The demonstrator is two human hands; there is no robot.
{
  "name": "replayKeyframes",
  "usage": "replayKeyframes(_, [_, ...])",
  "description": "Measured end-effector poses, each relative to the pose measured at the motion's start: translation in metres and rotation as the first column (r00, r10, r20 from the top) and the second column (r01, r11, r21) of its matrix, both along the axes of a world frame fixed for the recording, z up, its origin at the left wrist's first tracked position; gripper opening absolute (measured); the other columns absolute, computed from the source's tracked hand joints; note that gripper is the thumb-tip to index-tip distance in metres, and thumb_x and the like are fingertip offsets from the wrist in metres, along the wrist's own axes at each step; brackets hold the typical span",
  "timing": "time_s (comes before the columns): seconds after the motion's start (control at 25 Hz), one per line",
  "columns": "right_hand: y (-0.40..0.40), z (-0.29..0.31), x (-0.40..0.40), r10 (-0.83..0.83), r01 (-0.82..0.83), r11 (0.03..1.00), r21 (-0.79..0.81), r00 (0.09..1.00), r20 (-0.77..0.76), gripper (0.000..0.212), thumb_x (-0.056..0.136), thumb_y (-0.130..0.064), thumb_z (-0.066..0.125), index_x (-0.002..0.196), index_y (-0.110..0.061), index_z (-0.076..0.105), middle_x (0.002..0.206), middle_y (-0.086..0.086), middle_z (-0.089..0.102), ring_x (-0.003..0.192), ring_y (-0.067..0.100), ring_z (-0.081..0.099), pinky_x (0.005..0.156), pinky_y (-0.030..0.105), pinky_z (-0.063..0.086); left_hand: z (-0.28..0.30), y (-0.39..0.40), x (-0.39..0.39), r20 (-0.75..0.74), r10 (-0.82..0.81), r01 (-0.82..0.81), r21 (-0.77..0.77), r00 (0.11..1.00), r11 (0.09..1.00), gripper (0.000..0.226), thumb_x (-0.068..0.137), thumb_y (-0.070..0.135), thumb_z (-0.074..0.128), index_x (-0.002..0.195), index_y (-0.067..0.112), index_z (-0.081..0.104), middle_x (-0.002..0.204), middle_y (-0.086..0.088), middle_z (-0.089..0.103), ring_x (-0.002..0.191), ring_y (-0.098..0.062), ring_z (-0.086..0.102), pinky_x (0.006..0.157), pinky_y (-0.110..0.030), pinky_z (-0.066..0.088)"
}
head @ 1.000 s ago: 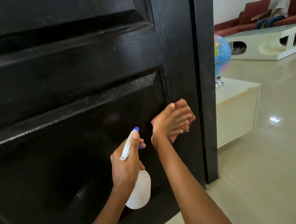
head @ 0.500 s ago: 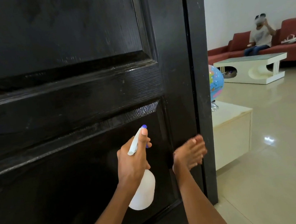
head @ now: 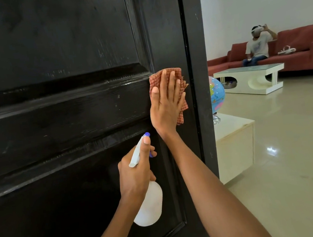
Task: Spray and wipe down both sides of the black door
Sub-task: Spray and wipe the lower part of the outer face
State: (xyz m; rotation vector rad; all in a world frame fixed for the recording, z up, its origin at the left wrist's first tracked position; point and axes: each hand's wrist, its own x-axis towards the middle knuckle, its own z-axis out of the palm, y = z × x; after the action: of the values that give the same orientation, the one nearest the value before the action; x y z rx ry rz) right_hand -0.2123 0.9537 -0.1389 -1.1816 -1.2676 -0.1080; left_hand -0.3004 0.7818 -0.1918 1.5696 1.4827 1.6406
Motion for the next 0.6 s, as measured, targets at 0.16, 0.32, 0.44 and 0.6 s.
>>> replayKeyframes(0.16, [0.013, -0.062, 0.026, -0.014, -0.021, 0.993, -0.114, 0.956, -0.294, 0.065, 0.106, -0.057, 0.006, 0.165, -0.031, 0.005, 0.174, -0.005, 0.002, 0.16, 0.018, 0.0, 0.128, 0.048, -0.001, -0.008, 0.006, 0.003, 0.005, -0.007, 0.007, -0.002, 1.0, 1.0, 0.046, 0.094, 0.063, 0.044, 0.084, 0.027, 0.07, 0.084, 0.009, 0.073, 0.044, -0.022, 0.062, 0.05, -0.022, 0.053])
replayKeyframes(0.32, [0.009, -0.135, 0.027, -0.051, -0.101, 0.963, -0.25, 0.842, -0.536, 0.064, 0.106, -0.06, 0.008, 0.164, -0.034, 0.001, 0.174, -0.006, 0.003, 0.16, 0.019, 0.002, 0.128, 0.049, -0.002, -0.023, 0.005, 0.007, 0.014, 0.006, -0.006, -0.033, 1.0, 0.999, 0.046, 0.091, 0.064, 0.044, 0.087, 0.026, 0.07, 0.083, 0.006, 0.072, 0.045, -0.022, 0.062, 0.048, -0.02, 0.051])
replayKeyframes(0.44, [-0.006, -0.167, 0.018, -0.078, -0.169, 0.905, -0.39, 0.836, -0.543, 0.067, 0.099, -0.063, 0.0, 0.158, -0.035, -0.018, 0.173, -0.002, -0.011, 0.16, 0.023, -0.008, 0.127, 0.056, -0.002, -0.029, -0.005, 0.004, 0.028, 0.013, -0.012, -0.045, 1.0, 0.999, 0.048, 0.089, 0.064, 0.045, 0.088, 0.024, 0.07, 0.084, 0.004, 0.072, 0.045, -0.021, 0.061, 0.047, -0.02, 0.051])
replayKeyframes(0.6, [-0.036, -0.137, -0.016, 0.15, -0.183, 0.958, -0.22, 0.976, -0.159, 0.065, 0.103, -0.056, 0.009, 0.16, -0.032, -0.013, 0.171, 0.0, -0.02, 0.157, 0.022, -0.022, 0.123, 0.048, -0.021, -0.032, -0.017, -0.007, 0.064, 0.056, -0.054, -0.02, 0.996, 0.998, 0.048, 0.091, 0.062, 0.045, 0.09, 0.022, 0.071, 0.086, 0.004, 0.073, 0.043, -0.016, 0.059, 0.047, -0.015, 0.049])
